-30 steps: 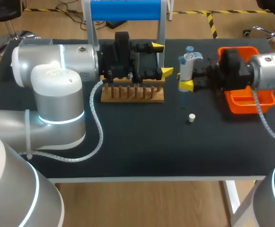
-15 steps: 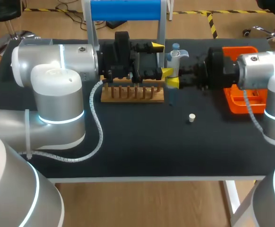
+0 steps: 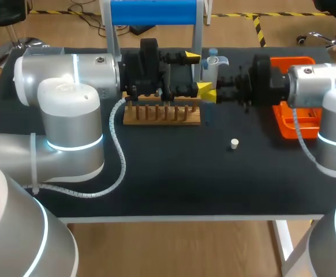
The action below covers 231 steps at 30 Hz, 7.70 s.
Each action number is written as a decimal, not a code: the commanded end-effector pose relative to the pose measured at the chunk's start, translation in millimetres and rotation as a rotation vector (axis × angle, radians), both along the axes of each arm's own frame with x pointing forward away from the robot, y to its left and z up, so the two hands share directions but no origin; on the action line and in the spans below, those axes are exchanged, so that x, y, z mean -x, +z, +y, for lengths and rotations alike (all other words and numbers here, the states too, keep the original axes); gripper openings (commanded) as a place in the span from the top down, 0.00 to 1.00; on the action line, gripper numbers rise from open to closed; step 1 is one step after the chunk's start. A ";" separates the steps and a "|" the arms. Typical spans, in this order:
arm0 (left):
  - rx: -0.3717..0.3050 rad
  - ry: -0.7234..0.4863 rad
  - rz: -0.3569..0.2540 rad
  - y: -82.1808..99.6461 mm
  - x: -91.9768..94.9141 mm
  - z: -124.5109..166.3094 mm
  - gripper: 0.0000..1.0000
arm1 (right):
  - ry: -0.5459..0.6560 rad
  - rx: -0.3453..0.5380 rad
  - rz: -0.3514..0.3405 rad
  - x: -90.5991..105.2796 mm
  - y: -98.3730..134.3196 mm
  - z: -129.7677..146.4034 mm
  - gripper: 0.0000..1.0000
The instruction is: Invert the test tube, pick up the pipette, mount the tip to pipette, aspirate from beaker and dispense into the tube, eject the tip, return the pipette, and cap with the stopper.
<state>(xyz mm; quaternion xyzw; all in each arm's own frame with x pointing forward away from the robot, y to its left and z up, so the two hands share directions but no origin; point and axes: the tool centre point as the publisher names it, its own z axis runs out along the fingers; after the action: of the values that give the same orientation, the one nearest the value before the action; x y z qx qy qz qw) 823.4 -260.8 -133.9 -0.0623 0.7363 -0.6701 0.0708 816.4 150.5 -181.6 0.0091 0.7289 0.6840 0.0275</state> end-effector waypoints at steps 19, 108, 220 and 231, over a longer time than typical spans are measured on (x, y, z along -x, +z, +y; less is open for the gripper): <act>0.002 0.002 -0.001 -0.8 0.3 -1.1 0.00 | -0.004 0.003 0.005 -11.6 -0.8 20.4 1.00; 0.002 0.002 -0.001 -0.8 0.3 -1.1 1.00 | -0.213 0.148 0.031 -122.2 43.3 -86.5 0.00; -0.170 0.370 0.114 36.5 -48.2 219.8 1.00 | -0.411 0.362 0.052 -300.7 8.8 5.7 0.00; -0.204 0.428 0.127 42.5 -104.2 254.9 1.00 | -0.411 0.362 0.052 -300.7 8.8 5.7 0.00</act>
<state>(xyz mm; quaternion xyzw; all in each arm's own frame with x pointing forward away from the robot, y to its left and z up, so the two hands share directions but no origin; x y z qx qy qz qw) 915.2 -10.0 -96.3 -0.2590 0.7571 -0.5678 0.1929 1116.5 157.0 -173.6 0.1697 0.8212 0.5237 0.1502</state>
